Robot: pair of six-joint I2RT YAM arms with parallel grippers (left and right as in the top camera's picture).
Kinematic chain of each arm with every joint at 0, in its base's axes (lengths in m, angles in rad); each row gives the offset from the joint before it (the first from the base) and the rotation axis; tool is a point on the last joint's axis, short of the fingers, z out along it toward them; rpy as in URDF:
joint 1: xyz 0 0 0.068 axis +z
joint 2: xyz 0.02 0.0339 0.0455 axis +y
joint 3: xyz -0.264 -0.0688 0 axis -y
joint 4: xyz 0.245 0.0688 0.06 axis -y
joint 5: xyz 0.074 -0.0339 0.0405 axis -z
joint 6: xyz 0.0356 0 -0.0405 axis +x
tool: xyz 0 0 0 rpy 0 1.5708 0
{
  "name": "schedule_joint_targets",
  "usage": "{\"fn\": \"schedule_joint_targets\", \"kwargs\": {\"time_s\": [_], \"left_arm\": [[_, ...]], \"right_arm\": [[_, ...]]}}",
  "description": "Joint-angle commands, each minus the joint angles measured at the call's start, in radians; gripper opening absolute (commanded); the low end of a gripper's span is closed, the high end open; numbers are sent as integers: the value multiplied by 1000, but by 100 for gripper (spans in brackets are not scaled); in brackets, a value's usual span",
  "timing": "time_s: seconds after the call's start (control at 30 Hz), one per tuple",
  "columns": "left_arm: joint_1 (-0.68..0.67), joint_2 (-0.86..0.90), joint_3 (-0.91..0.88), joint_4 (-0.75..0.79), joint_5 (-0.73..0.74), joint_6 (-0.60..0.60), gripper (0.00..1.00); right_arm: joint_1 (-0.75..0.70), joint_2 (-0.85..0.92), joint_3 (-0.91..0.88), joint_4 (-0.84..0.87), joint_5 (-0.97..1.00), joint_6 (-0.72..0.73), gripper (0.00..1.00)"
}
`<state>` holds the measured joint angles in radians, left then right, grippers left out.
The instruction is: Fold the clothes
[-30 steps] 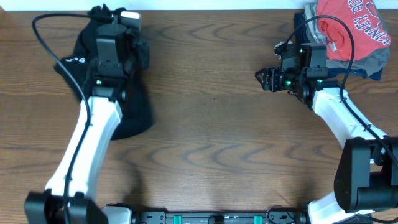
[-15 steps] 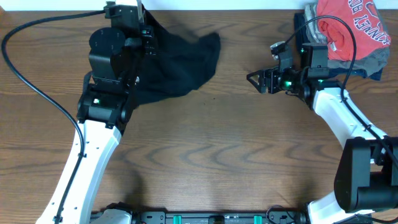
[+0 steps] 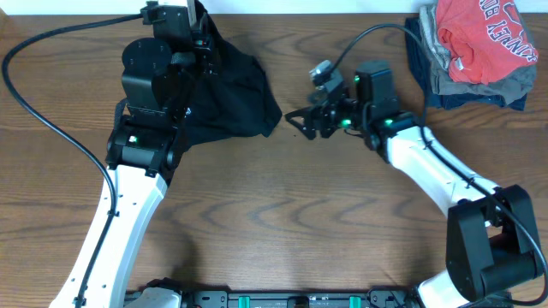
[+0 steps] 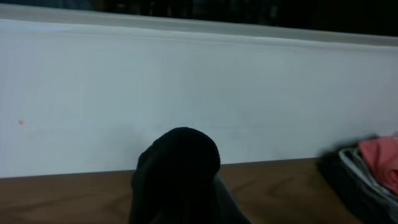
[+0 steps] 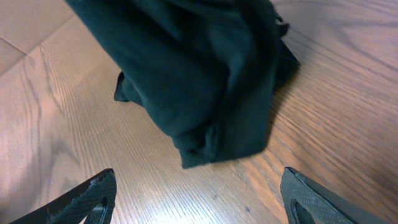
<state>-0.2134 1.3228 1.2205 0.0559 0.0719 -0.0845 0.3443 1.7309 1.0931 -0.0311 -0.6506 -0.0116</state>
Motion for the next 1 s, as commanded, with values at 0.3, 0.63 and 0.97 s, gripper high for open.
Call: {"fn": "schedule_joint_targets", "kwargs": {"time_s": [0.3, 0.63, 0.97], "left_arm": [[-2, -86, 8, 63, 183, -190, 6], [-2, -195, 8, 66, 191, -236, 6], [-2, -212, 8, 66, 191, -236, 6]], "right_arm": [[90, 11, 18, 44, 199, -11, 84], [90, 11, 18, 71, 190, 27, 85], [106, 11, 18, 148, 66, 87, 85]]}}
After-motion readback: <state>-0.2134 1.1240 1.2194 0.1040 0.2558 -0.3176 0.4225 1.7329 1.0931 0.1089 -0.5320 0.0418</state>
